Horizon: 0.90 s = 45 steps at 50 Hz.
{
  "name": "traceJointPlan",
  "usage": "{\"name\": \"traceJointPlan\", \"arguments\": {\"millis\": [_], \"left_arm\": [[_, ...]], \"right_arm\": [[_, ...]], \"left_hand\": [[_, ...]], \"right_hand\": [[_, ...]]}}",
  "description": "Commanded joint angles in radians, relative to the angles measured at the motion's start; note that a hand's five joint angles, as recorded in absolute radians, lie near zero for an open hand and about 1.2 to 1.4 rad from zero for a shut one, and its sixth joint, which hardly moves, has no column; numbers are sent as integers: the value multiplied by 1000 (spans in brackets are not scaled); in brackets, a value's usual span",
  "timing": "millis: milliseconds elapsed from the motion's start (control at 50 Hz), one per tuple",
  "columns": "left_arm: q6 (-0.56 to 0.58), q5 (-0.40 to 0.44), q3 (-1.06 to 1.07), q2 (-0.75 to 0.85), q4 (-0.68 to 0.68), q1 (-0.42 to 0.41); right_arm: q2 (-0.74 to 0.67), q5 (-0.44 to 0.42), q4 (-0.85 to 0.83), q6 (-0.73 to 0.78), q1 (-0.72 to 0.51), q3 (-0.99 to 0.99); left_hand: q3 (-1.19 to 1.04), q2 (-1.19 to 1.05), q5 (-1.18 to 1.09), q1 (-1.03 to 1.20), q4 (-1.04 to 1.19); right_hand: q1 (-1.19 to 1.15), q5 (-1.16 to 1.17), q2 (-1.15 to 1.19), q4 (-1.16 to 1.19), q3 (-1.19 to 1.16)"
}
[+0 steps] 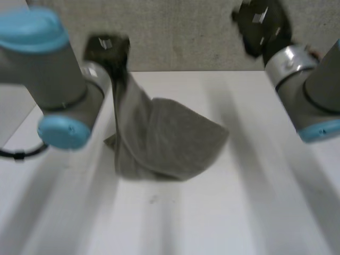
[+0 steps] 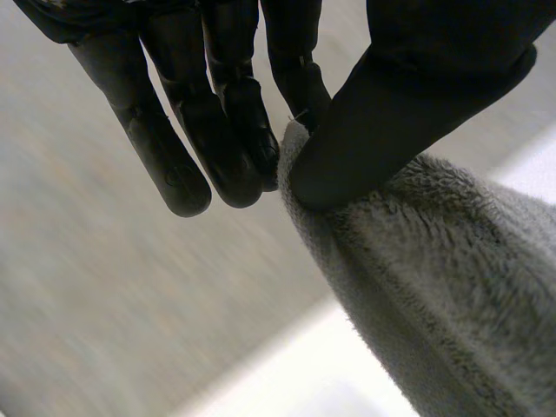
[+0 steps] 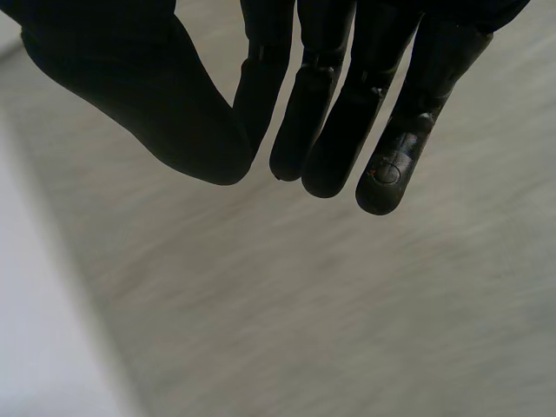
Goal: Fold the towel.
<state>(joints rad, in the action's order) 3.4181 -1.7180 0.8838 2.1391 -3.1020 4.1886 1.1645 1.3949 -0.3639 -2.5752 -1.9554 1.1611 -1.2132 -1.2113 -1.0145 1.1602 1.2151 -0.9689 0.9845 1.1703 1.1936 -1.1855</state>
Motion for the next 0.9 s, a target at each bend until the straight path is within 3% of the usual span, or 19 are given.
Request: {"name": "traceJointPlan", "arguments": {"millis": [20, 100, 200, 300, 360, 380, 420, 480, 680, 900], "left_arm": [[3, -86, -154, -102, -113, 64], [0, -86, -77, -120, -107, 67], [0, -78, 185, -139, -106, 73], [-2, -77, 346, -140, -104, 71], [-3, -77, 440, -146, -104, 67], [-3, -77, 440, -146, -104, 67], [-3, -77, 507, -180, -106, 65], [-3, -77, 543, -232, -106, 61], [-2, -77, 552, -413, -107, 56], [-3, -81, 563, -518, -107, 47]], "right_arm": [[66, 115, -166, -28, 1, 29], [69, 81, -72, -25, 0, 81], [37, 3, 127, 24, 0, 166], [-18, -5, 244, 95, 4, 201], [-48, -5, 316, 99, 7, 213], [-48, -5, 316, 99, 7, 213], [-74, -8, 370, 72, 15, 215], [-85, -13, 394, 9, 18, 206], [-170, -128, 344, -255, 29, 144], [-388, -128, 263, -394, 21, -13]], "left_hand": [[-183, -185, -207, 236, 181], [-183, -185, -207, 236, 181], [-183, -185, -207, 236, 181], [-183, -185, -207, 236, 181], [-183, -185, -207, 236, 181], [-183, -185, -207, 236, 181], [-183, -185, -207, 236, 181], [-183, -185, -207, 236, 181], [-183, -185, -207, 236, 181], [-183, -185, -207, 236, 181]], "right_hand": [[-427, 237, 226, 203, -211], [-427, 237, 226, 203, -211], [-427, 237, 226, 203, -211], [-399, 209, 198, 175, -183], [-84, -107, -118, -141, 133], [-82, -108, -119, -143, 135], [377, -567, -578, -601, 593], [543, -733, -744, -768, 759], [532, -722, -733, -756, 748], [444, -634, -645, -668, 660]]}}
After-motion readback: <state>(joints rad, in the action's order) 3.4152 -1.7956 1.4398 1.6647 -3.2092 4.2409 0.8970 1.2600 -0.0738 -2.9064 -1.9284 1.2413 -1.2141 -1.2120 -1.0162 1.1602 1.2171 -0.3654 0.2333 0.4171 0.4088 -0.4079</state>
